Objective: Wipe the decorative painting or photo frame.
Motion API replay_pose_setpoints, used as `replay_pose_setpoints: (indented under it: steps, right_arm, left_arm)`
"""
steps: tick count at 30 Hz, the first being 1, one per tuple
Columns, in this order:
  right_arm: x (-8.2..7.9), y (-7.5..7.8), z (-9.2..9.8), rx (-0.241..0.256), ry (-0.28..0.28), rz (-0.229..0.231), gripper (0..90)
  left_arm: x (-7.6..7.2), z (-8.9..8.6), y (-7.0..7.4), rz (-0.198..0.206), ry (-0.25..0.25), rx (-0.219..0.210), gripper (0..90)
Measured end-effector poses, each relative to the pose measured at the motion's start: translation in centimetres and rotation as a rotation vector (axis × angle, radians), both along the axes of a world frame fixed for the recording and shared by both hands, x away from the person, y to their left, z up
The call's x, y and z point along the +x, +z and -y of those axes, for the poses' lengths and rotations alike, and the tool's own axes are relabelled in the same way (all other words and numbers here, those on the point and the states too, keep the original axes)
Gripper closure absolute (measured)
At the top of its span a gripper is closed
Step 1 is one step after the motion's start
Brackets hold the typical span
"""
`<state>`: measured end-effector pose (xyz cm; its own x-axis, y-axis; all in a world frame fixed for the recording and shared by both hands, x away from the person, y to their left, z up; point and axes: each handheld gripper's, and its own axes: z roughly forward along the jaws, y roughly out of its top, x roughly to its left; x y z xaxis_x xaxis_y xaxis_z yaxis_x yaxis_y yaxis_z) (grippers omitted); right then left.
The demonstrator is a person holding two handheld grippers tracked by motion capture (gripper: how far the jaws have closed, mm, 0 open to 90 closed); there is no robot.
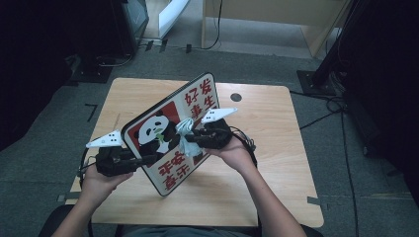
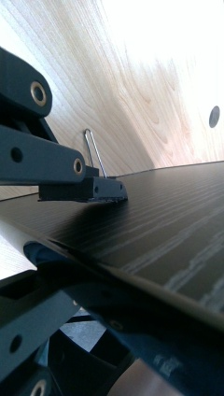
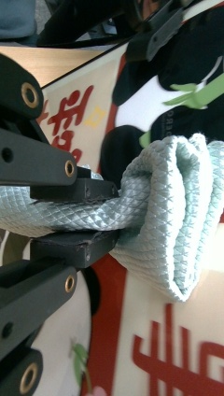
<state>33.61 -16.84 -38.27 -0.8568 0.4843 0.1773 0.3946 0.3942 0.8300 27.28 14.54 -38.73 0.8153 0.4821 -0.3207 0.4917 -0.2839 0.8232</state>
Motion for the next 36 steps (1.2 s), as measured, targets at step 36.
replay_pose_setpoints:
  steps: [36]
  right_arm:
    - [-1.3,-5.4,0.9,-0.052,-0.005,-0.060,75.9]
  left_arm:
    - [0.2,0.0,0.0,0.001,-0.015,-0.002,72.0]
